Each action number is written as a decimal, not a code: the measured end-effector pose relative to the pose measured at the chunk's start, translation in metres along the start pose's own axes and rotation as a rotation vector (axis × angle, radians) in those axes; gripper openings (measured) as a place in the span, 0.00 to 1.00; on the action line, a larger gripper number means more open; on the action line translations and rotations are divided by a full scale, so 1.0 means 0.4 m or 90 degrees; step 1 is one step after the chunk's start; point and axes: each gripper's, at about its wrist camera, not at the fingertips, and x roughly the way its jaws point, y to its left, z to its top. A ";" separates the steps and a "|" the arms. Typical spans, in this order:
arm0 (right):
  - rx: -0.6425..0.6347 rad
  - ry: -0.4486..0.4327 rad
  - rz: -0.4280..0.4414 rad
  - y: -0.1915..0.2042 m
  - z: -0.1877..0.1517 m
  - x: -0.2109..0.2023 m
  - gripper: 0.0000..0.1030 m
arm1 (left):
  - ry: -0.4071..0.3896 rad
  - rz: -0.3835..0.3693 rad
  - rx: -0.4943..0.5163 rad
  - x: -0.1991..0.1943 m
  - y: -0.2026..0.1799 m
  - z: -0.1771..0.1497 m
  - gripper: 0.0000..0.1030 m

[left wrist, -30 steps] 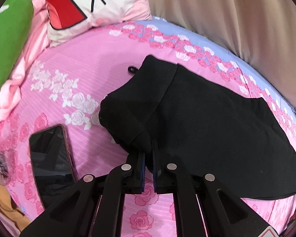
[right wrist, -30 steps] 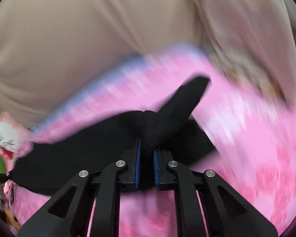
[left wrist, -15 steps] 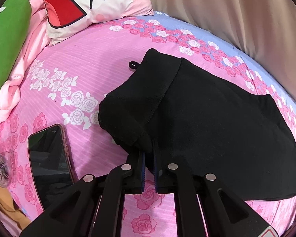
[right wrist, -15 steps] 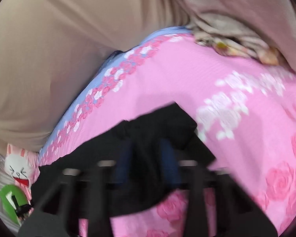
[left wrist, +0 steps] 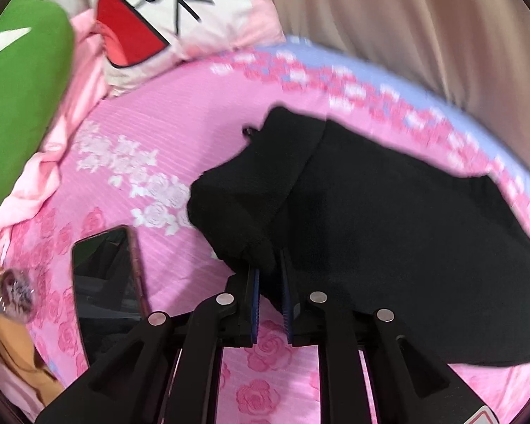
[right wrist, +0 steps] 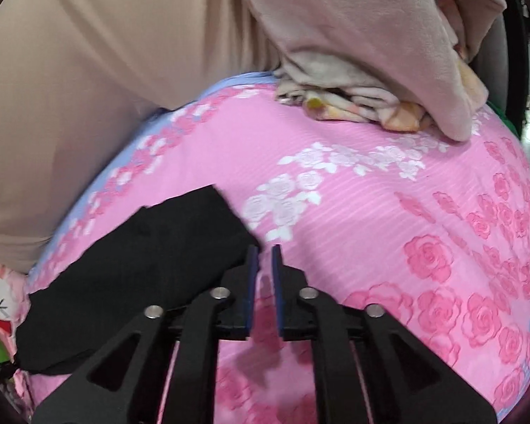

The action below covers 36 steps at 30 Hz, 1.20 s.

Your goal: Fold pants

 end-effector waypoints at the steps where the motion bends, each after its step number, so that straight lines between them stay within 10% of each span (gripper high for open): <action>1: -0.003 0.008 0.008 0.009 -0.011 0.001 0.38 | -0.004 -0.005 -0.004 -0.009 0.001 0.002 0.13; 11: -0.034 0.029 -0.043 0.047 -0.034 0.066 0.38 | 0.047 -0.045 -0.020 0.067 -0.013 -0.004 0.27; 14: -0.053 0.036 -0.043 0.075 -0.024 0.098 0.24 | 0.053 -0.055 -0.005 0.083 -0.029 0.002 0.07; 15: -0.055 0.039 -0.037 0.085 -0.022 0.105 0.05 | 0.052 -0.051 -0.001 0.085 -0.033 0.006 0.02; 18: -0.074 0.003 -0.049 0.125 -0.010 0.088 0.03 | 0.037 -0.037 0.014 0.066 -0.035 0.028 0.02; 26: -0.029 0.021 -0.064 0.057 -0.017 0.085 0.04 | 0.046 -0.028 0.031 0.088 0.010 0.018 0.08; 32: -0.025 -0.017 -0.077 0.060 -0.049 -0.016 0.08 | -0.043 0.020 0.026 -0.048 -0.008 0.006 0.16; 36: -0.011 -0.016 -0.018 0.090 -0.077 -0.044 0.30 | -0.108 0.023 0.077 -0.146 -0.098 0.002 0.17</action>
